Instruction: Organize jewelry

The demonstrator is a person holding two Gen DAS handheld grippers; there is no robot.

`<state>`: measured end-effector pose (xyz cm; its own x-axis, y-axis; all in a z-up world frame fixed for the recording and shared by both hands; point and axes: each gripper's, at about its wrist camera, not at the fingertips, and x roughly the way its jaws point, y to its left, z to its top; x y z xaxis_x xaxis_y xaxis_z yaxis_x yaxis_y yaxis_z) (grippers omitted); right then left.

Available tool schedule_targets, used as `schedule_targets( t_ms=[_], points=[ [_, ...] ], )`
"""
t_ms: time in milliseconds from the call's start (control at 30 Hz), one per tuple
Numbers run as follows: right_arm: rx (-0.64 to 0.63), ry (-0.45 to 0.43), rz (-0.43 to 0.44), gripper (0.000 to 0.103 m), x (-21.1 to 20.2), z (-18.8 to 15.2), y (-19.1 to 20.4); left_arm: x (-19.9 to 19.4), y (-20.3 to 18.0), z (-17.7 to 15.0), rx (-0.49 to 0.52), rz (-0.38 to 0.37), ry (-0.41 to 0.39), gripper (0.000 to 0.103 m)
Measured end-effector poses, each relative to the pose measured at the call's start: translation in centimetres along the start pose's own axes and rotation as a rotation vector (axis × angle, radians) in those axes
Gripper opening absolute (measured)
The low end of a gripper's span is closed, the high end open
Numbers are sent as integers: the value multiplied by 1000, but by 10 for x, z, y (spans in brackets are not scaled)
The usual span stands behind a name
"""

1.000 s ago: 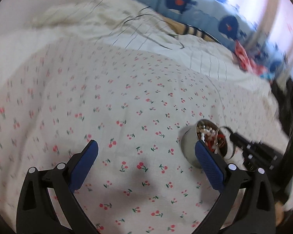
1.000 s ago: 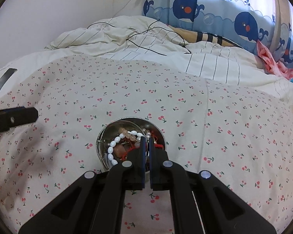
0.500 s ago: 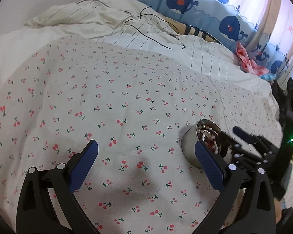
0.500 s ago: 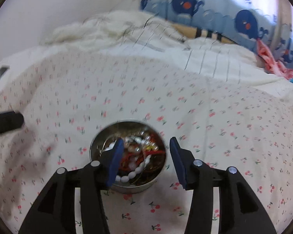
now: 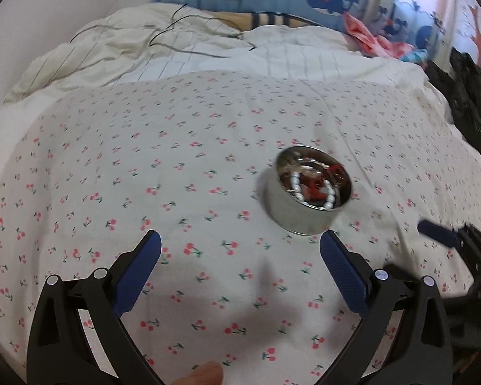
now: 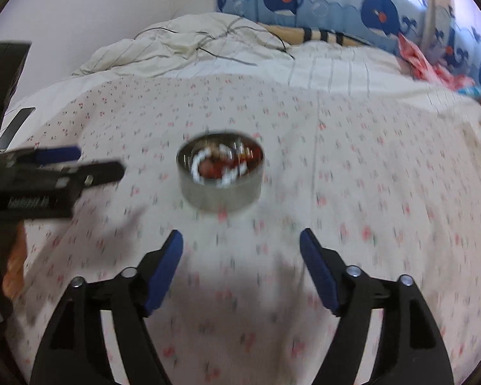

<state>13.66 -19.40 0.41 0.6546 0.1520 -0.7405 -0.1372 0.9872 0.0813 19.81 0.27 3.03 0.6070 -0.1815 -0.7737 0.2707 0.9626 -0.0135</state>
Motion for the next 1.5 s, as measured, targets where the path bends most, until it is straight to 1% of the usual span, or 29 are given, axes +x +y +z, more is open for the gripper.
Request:
schedule_targets(
  t_ms=[67, 133, 233, 300, 400, 533, 700, 833, 1500],
  points=[
    [30, 6, -2, 78, -5, -10, -3, -4, -6, -2, 22, -5, -11, 95],
    [70, -6, 6, 79, -10, -17, -7, -7, -7, -4, 18, 12, -17, 96],
    [115, -8, 19, 79, -11, -22, -11, -13, 2, -13, -36, 42, -27, 96],
    [102, -16, 15, 79, -12, -23, -7, -14, 10, -26, -76, 55, -19, 96],
    [88, -19, 23, 79, -13, -23, -2, -10, 15, -28, -99, 56, 2, 95],
    [62, -17, 19, 84, -11, -26, 6, -14, 9, -27, -69, 82, -35, 96],
    [49, -32, 2, 84, -12, -26, 10, -11, 1, -28, -43, 79, -23, 96],
    [44, -46, -16, 88, -14, -27, 11, -14, -4, -27, -21, 80, -39, 96],
    [42, -44, -13, 89, -13, -27, 10, -12, -9, -28, -1, 86, -33, 96]
  ],
)
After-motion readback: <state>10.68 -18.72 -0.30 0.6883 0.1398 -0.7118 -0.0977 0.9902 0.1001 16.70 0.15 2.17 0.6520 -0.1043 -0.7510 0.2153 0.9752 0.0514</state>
